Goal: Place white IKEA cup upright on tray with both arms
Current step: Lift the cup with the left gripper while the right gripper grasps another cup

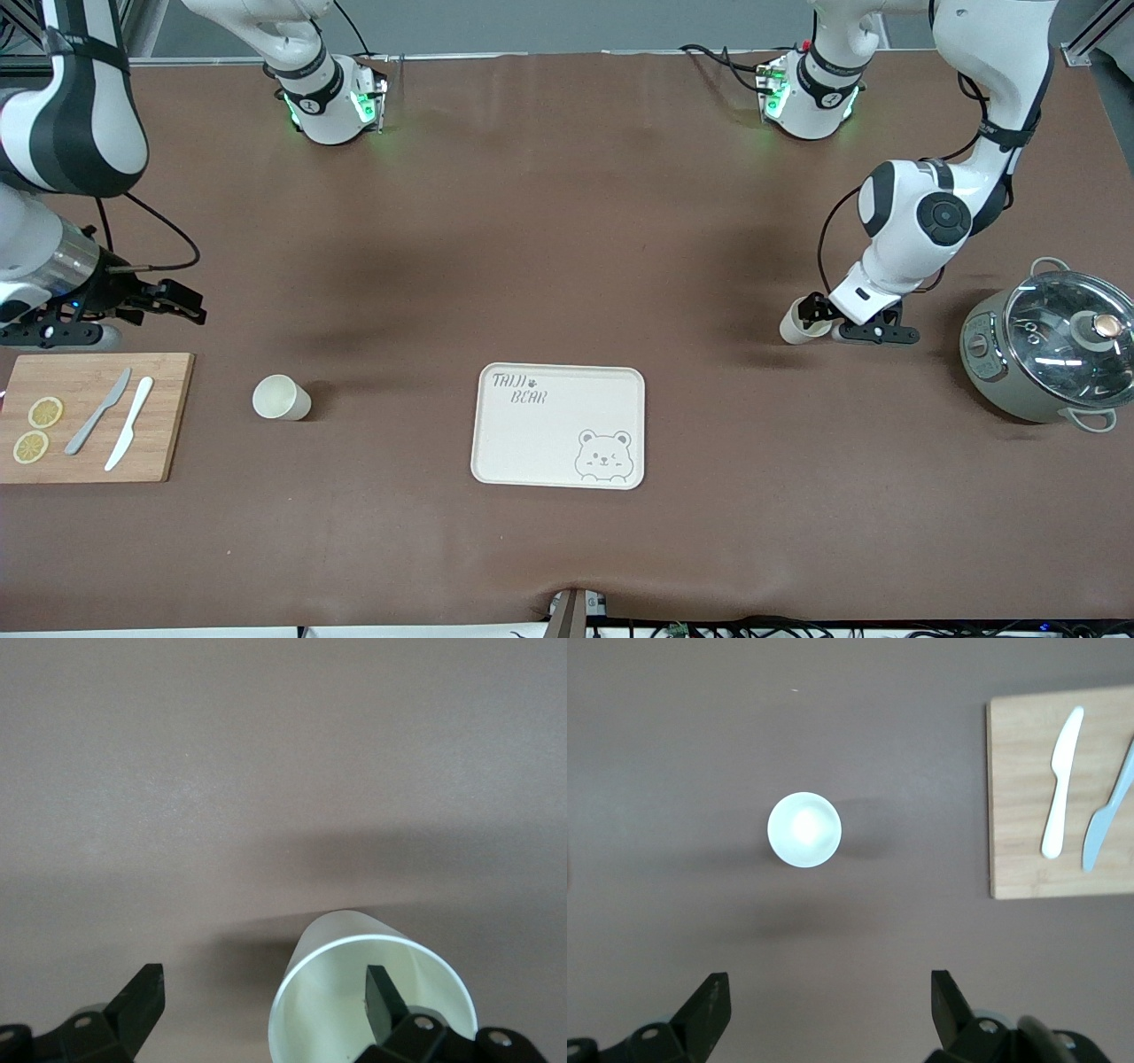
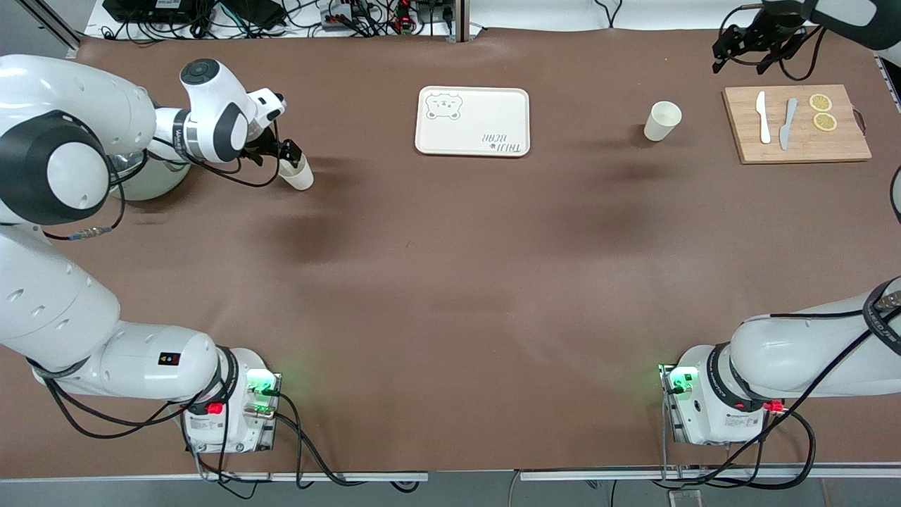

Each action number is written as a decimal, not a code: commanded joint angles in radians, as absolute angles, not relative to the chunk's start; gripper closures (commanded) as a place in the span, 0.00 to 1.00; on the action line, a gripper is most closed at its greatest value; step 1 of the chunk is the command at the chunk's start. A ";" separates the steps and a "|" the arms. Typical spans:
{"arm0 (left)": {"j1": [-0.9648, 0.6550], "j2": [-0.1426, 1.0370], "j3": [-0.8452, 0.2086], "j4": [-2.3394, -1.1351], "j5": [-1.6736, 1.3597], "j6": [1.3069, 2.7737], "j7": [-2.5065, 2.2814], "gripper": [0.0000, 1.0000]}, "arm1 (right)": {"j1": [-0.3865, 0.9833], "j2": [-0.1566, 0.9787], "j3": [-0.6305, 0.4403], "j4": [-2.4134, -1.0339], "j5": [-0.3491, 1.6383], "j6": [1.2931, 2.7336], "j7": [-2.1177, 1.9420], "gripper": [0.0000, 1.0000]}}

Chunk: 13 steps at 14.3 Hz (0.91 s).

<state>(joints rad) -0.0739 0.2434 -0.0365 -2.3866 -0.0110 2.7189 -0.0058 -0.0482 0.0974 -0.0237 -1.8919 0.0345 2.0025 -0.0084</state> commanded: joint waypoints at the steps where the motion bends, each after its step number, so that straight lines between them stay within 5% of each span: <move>1: -0.071 0.241 -0.043 -2.405 -0.014 2.741 0.002 0.14 | -0.043 0.126 -0.026 -1.898 0.025 2.042 0.054 0.00; 2: -0.071 0.241 -0.043 -2.405 -0.014 2.741 -0.008 0.26 | -0.044 0.141 -0.026 -1.896 0.023 2.052 0.052 0.00; 3: -0.071 0.241 -0.043 -2.407 -0.014 2.741 -0.012 0.50 | -0.048 0.153 -0.026 -1.898 0.023 2.072 0.049 0.00; 4: -0.069 0.241 -0.043 -2.407 -0.014 2.741 -0.012 0.87 | -0.046 0.167 -0.026 -1.898 0.023 2.083 0.049 0.00; 5: -0.069 0.241 -0.043 -2.411 -0.014 2.741 -0.014 1.00 | -0.045 0.185 -0.026 -1.896 0.023 2.100 0.049 0.00; 13: -0.072 0.244 -0.043 -2.415 -0.014 2.744 -0.014 1.00 | -0.040 0.317 -0.026 -1.894 0.023 2.262 0.052 0.00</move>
